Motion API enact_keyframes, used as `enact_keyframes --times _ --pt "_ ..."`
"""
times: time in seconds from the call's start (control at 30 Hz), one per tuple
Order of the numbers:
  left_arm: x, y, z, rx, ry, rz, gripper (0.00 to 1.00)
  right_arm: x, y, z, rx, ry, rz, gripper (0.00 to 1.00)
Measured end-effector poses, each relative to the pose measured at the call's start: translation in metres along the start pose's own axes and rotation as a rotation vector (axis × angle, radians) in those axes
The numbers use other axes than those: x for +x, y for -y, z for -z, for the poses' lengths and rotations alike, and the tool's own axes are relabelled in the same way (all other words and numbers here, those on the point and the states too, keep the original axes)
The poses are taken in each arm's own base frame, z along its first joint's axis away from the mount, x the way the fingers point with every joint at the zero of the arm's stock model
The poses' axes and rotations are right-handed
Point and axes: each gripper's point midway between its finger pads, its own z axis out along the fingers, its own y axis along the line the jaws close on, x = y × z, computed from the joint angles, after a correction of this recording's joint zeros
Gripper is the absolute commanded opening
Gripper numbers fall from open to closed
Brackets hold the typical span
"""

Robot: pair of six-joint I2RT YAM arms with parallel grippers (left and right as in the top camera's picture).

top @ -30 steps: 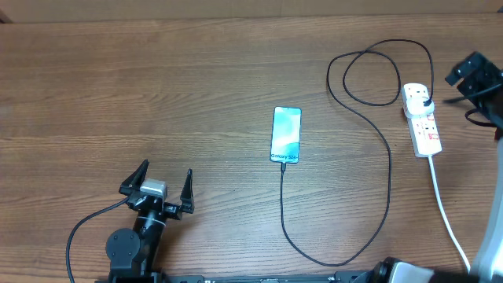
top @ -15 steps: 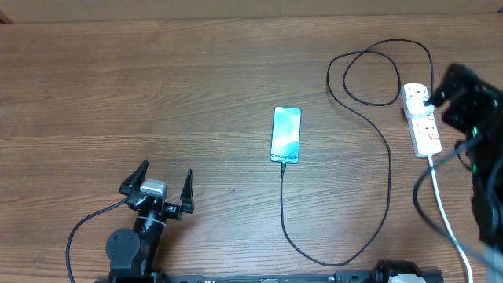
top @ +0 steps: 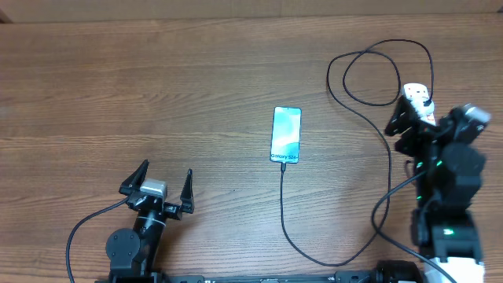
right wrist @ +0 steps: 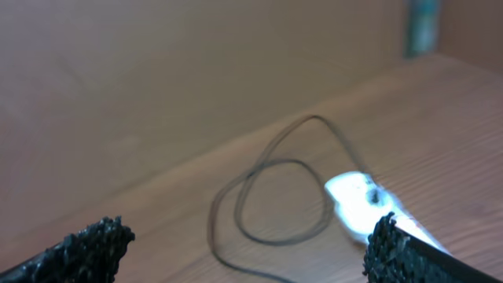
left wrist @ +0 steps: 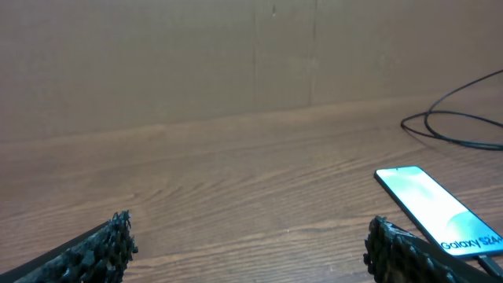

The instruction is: Plug charger to phone and switch on socket

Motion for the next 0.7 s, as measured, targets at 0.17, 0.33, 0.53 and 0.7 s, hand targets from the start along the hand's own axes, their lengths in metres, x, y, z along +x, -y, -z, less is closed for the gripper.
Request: enact_keyframes --times 0.17,0.33,0.53,0.7 --pt "0.000 0.000 0.000 0.000 0.000 0.000 0.99 0.056 0.008 -0.005 -0.082 -0.005 -0.032 1.00" --pt "0.000 0.000 0.000 0.000 -0.001 0.000 1.00 0.116 0.031 0.002 -0.058 -0.086 -0.045 1.00" --pt "0.000 0.000 0.000 0.000 -0.001 0.000 1.00 0.158 0.049 0.011 -0.039 -0.128 -0.047 1.00" --pt "0.000 0.000 0.000 0.000 -0.001 0.000 0.99 0.176 0.057 0.020 -0.012 -0.183 -0.043 1.00"
